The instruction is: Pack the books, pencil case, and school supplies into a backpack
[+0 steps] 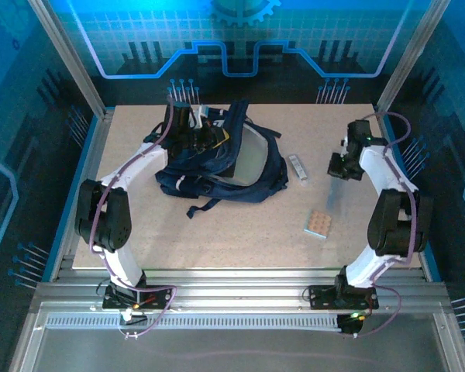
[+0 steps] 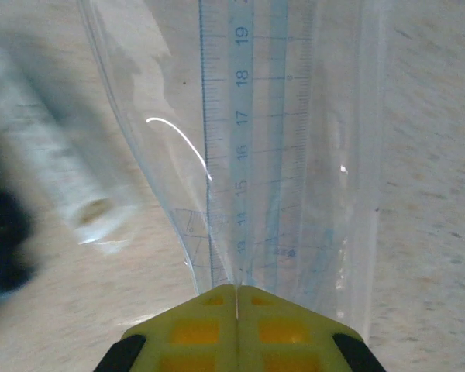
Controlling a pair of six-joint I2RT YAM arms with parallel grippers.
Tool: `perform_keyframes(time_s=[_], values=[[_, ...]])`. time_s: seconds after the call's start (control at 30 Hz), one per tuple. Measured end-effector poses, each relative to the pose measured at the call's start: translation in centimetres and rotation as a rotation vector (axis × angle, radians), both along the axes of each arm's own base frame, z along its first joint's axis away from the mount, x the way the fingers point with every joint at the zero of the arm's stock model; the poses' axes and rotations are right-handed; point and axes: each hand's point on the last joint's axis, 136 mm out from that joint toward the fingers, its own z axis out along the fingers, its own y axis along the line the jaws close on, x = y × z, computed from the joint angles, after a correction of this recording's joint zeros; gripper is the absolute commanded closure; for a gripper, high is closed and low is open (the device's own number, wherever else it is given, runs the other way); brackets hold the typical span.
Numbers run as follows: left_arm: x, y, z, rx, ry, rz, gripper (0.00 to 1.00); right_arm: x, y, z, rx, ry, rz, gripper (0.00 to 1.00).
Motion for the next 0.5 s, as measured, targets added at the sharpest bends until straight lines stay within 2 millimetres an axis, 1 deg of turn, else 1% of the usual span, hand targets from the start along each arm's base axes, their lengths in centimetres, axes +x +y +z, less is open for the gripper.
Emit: perform_keyframes(time_s=[0.07, 0.13, 0.17, 0.27, 0.33, 0.4, 0.5], values=[[0.0, 0.0, 0.0, -0.002, -0.001, -0.001, 1.0, 0.8, 2.9, 2.5, 0.047, -0.071, 0.056, 1.0], [0.0, 0.0, 0.0, -0.004, -0.004, -0.003, 1.0, 1.5, 5.7, 4.4, 0.1, -0.127, 0.107, 1.0], [0.0, 0.0, 0.1, -0.006, -0.007, -0.003, 1.0, 2.0, 7.2, 5.2, 0.134, -0.153, 0.131, 1.0], [-0.1, 0.0, 0.3, -0.012, -0.006, 0.001, 1.0, 3.0, 11.5, 6.7, 0.241, -0.207, 0.184, 1.0], [-0.1, 0.0, 0.4, -0.018, -0.005, 0.005, 1.0, 3.9, 14.6, 7.1, 0.317, -0.225, 0.213, 1.0], [-0.2, 0.1, 0.5, -0.022, -0.003, 0.009, 1.0, 5.0, 17.7, 7.0, 0.379, -0.228, 0.238, 1.0], [-0.3, 0.3, 1.0, -0.027, -0.014, 0.011, 1.0, 6.8, 22.6, 5.8, 0.472, -0.225, 0.258, 1.0]])
